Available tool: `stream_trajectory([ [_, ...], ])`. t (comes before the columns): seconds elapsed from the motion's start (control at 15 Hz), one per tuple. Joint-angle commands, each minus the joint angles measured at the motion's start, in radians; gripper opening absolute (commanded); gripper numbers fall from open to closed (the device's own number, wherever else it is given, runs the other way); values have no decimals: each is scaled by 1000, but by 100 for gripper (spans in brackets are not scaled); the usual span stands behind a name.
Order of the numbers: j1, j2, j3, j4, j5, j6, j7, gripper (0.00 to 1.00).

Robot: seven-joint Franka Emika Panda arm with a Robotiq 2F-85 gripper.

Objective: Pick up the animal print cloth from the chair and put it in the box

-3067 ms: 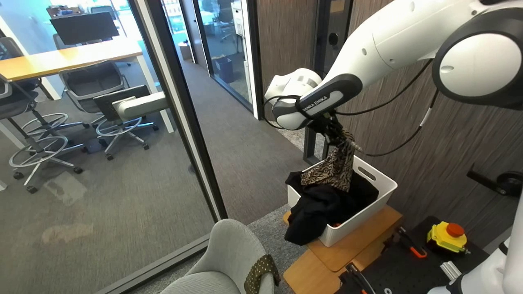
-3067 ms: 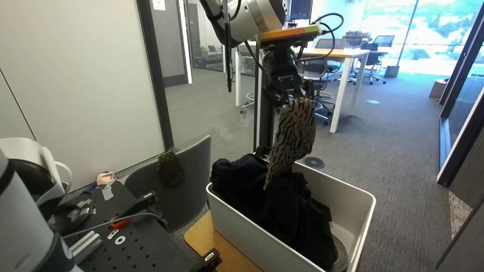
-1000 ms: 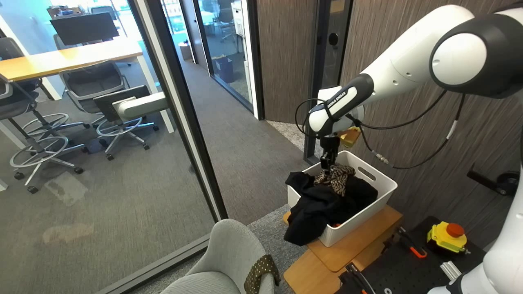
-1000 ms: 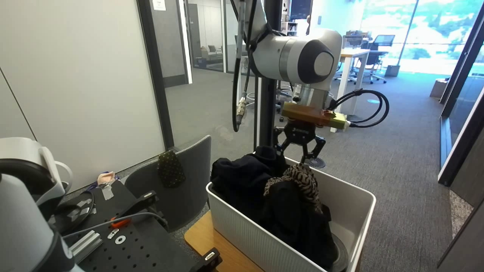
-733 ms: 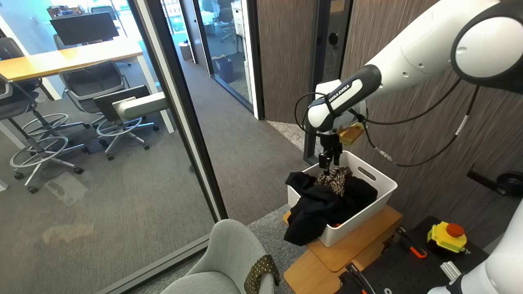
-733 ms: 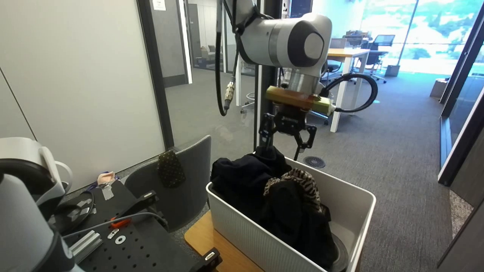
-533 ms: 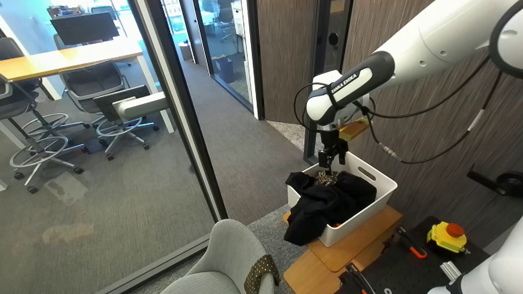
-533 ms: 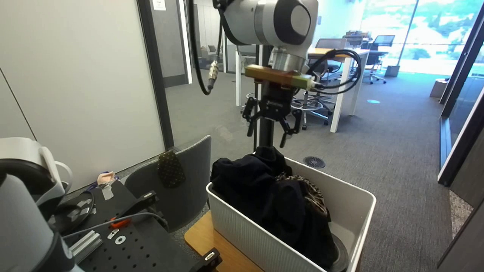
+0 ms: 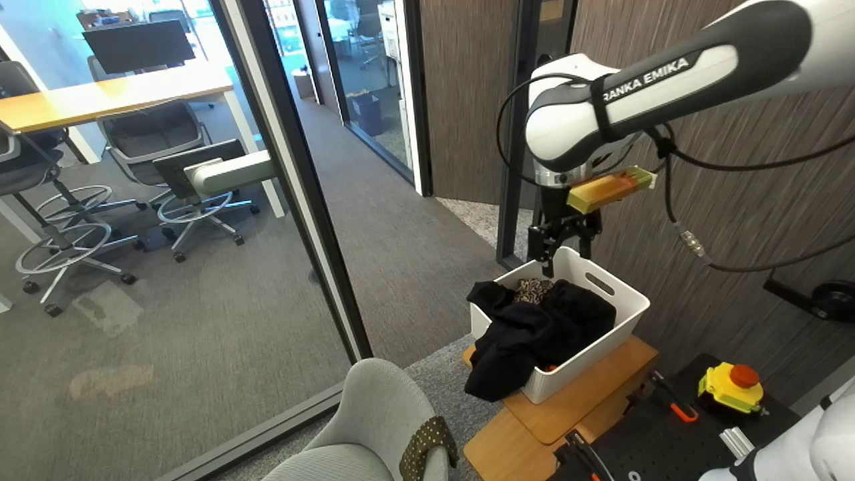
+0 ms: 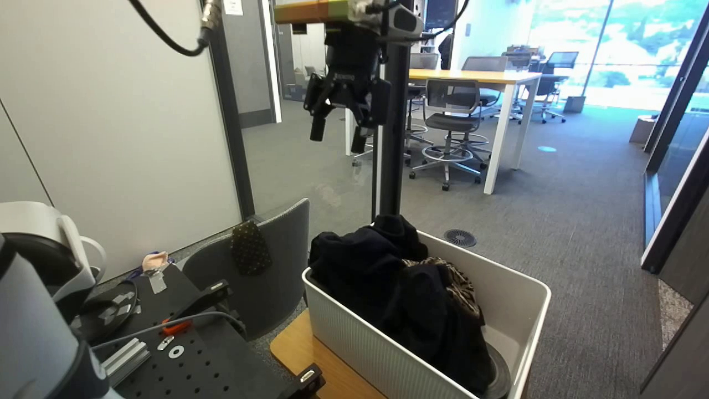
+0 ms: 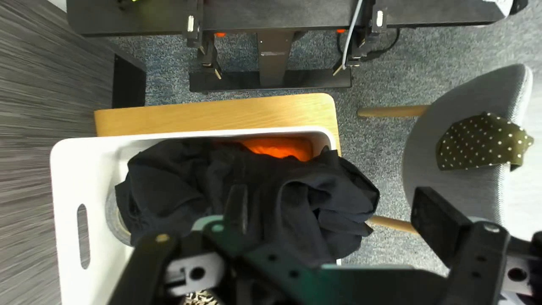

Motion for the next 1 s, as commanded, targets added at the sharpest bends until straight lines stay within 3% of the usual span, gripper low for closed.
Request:
stream_trajectory([
  [0.0,26,-253,21,-152,5,52,126,100],
  [0.27,35,-482,56,-289,6,41,203,100],
  [0.47,53,-597,52,-368,26,32,171,100],
  [0.73,64,-691,20,-432,28,28,106,100],
  [0.93,61,-698,7,-406,27,10,82,100],
])
